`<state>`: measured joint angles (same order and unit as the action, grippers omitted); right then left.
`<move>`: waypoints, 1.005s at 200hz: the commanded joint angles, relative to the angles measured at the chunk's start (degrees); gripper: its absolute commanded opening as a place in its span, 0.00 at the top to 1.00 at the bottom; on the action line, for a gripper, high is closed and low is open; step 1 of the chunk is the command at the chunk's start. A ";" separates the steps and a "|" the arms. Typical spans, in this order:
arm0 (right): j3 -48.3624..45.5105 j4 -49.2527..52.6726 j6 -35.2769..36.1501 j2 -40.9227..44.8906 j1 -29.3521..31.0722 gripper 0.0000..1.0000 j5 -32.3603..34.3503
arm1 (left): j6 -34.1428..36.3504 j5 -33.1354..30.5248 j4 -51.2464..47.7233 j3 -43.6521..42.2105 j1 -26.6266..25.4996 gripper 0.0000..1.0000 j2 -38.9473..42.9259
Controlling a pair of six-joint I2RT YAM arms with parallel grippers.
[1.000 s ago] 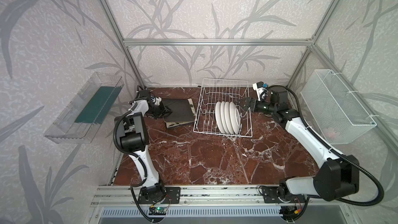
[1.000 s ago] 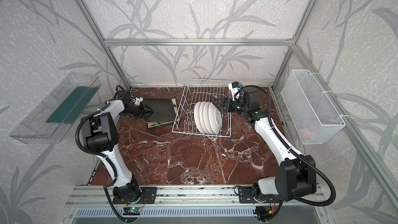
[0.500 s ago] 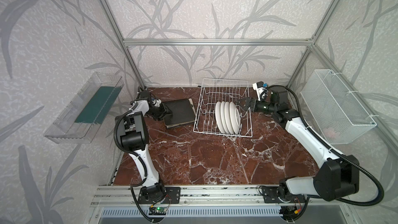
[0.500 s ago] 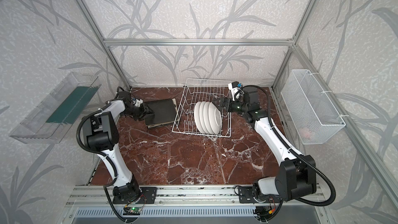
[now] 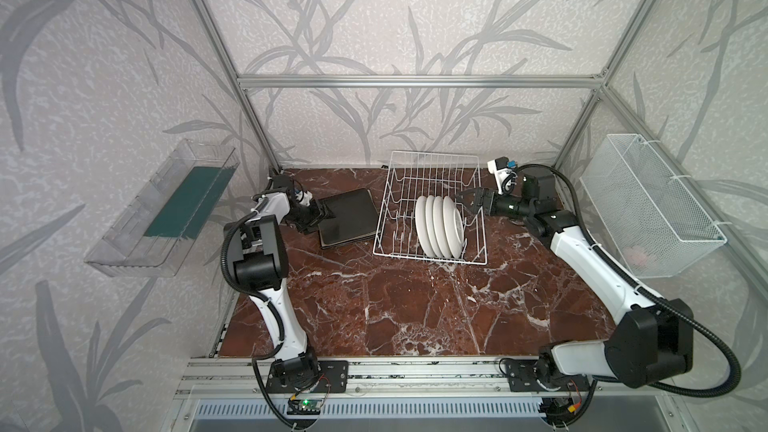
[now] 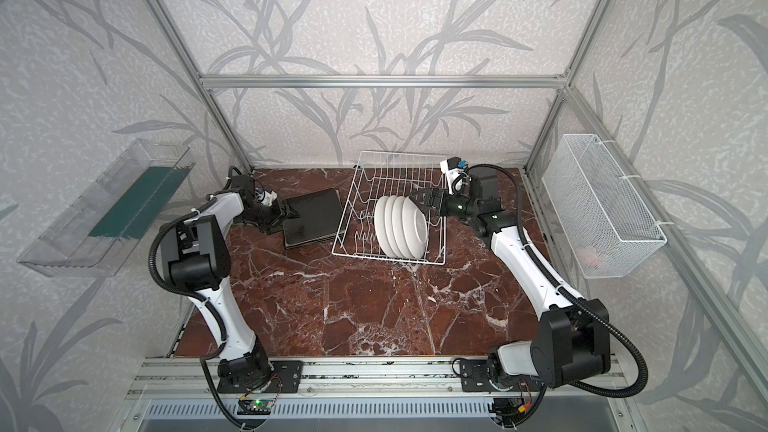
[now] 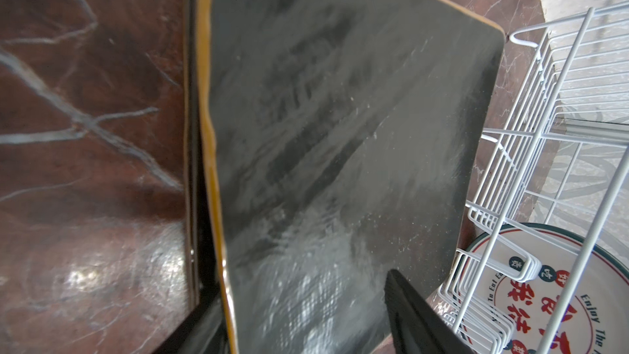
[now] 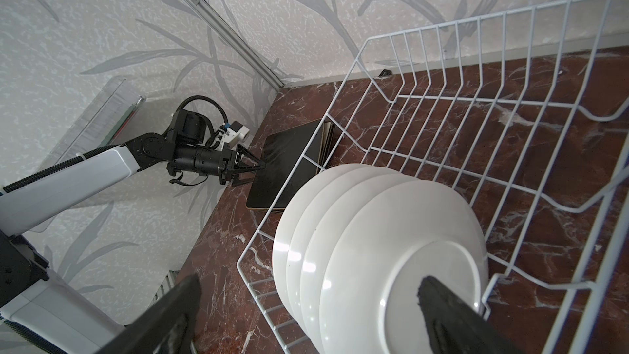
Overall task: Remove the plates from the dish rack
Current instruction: 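Raise the open left gripper off the dark plate and swing toward the rack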
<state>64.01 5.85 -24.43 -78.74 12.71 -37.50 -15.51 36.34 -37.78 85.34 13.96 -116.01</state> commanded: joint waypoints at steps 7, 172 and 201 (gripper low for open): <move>0.85 -1.04 -0.02 0.47 0.27 0.01 -0.52 | -0.79 -0.80 -0.05 0.98 -0.51 0.13 3.50; 1.00 2.49 3.40 1.56 0.24 0.01 1.80 | -1.20 -3.05 0.91 -3.01 -5.47 0.13 22.01; 0.81 2.13 3.30 1.84 0.30 0.01 2.34 | -1.27 -3.20 2.02 -6.34 -8.16 0.14 27.21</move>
<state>64.01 7.27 -22.28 -78.70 12.71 -35.97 -17.10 33.91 -36.60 81.45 7.79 -93.32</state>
